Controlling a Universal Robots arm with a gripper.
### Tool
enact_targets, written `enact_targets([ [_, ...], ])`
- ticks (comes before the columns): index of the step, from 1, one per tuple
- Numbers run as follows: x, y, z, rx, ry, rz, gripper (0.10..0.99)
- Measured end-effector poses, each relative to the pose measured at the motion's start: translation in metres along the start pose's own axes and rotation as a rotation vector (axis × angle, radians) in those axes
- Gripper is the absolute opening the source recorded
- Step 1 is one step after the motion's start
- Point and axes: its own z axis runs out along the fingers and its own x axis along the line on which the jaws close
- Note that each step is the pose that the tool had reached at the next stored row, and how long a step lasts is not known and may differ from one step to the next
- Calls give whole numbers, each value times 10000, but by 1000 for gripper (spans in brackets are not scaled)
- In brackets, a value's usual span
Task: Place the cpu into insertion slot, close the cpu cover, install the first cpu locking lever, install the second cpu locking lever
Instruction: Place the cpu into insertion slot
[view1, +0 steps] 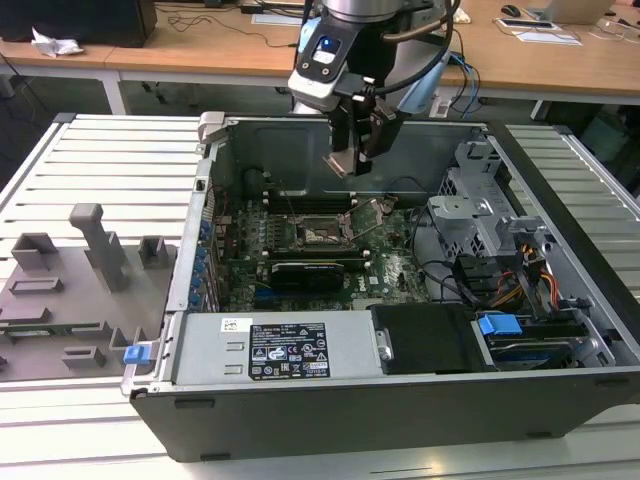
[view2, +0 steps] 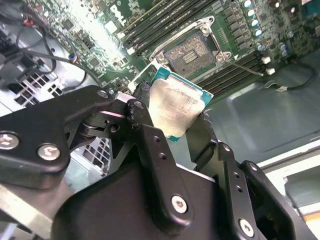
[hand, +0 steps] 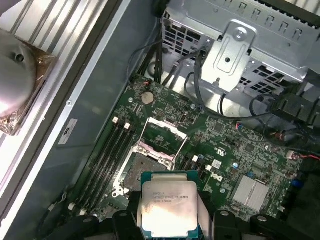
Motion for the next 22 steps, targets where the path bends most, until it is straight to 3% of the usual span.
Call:
enact_targets([
  [16, -3, -13, 143, -32, -242, 2806, 533],
  [22, -4, -20, 224, -59, -368, 4249, 533],
])
